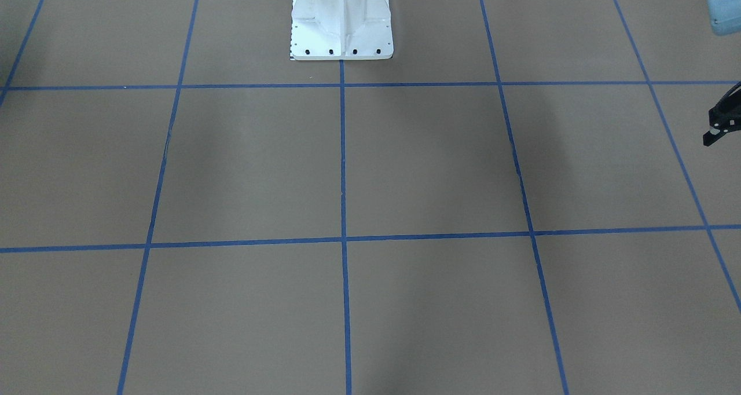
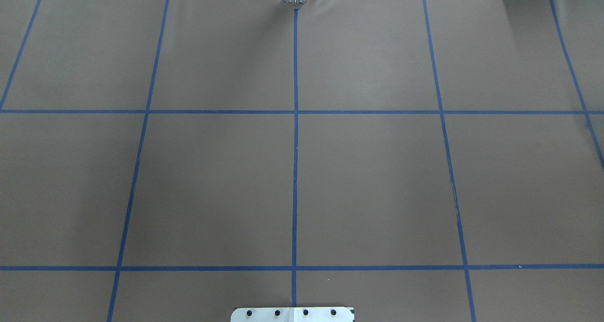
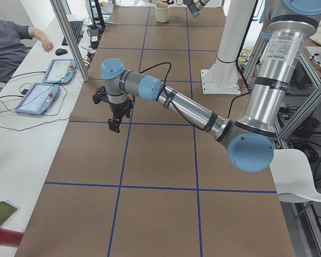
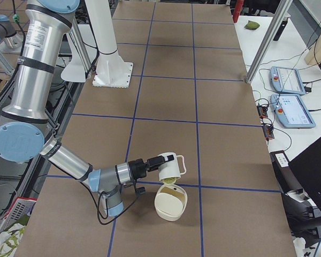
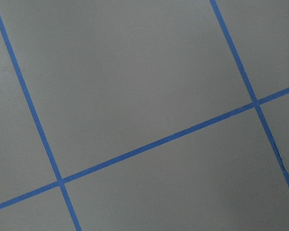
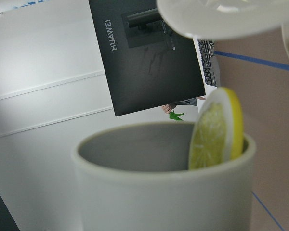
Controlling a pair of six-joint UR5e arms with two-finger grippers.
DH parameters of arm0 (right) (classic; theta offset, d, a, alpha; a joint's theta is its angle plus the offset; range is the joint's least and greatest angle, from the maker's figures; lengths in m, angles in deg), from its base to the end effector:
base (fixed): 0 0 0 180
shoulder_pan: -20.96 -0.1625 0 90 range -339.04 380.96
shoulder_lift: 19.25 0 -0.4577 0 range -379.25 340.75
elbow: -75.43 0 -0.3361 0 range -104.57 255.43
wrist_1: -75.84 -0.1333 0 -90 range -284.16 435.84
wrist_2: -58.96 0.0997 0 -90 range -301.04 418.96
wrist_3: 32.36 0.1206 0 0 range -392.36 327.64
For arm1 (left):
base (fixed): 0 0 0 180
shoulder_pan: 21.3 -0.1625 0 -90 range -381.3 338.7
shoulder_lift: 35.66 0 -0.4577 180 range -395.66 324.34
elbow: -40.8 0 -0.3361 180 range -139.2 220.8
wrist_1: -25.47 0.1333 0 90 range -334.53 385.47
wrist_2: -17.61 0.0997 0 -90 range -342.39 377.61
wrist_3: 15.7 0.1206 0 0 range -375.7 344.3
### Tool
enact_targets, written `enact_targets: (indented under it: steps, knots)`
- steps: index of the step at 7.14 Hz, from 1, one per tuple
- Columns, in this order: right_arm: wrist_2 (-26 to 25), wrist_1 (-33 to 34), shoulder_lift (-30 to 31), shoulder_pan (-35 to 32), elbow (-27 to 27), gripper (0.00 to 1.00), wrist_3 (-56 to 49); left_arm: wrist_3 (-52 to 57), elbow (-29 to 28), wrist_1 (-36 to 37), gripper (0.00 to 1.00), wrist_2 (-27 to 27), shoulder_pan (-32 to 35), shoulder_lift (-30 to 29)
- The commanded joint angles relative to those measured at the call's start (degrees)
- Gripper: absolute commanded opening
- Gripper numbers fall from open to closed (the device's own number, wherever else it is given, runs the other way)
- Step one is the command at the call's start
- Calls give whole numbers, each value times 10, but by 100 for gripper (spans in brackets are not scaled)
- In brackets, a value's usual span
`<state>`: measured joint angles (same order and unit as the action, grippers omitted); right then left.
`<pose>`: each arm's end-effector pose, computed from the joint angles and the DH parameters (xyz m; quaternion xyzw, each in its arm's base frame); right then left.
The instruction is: Left arm hands cup to right arm to dump lemon
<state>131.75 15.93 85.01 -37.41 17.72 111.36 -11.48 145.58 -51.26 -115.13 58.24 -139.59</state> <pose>0.0351 -0.2653 0.7265 0.1242 -0.7713 0.5741 0.2451 0.0447 -0.5253 0.5041 0.1053 0.3674 0.1664 0.9090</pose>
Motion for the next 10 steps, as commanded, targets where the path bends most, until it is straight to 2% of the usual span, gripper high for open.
enact_targets:
  steps: [1, 5, 6, 10]
  knots:
    - [-1, -8, -19, -36, 22, 0, 103, -1, 1, 1, 100, 0, 0, -6]
    - [-11, -25, -32, -39, 22, 0, 161, -12, 3, 1, 100, -1, 0, -8]
    - [-34, -43, -33, -39, 22, 0, 190, -12, 3, 1, 100, -2, 0, -8]
    - [-57, -61, -33, -39, 22, 0, 247, -12, 2, 2, 100, -4, -1, -8]
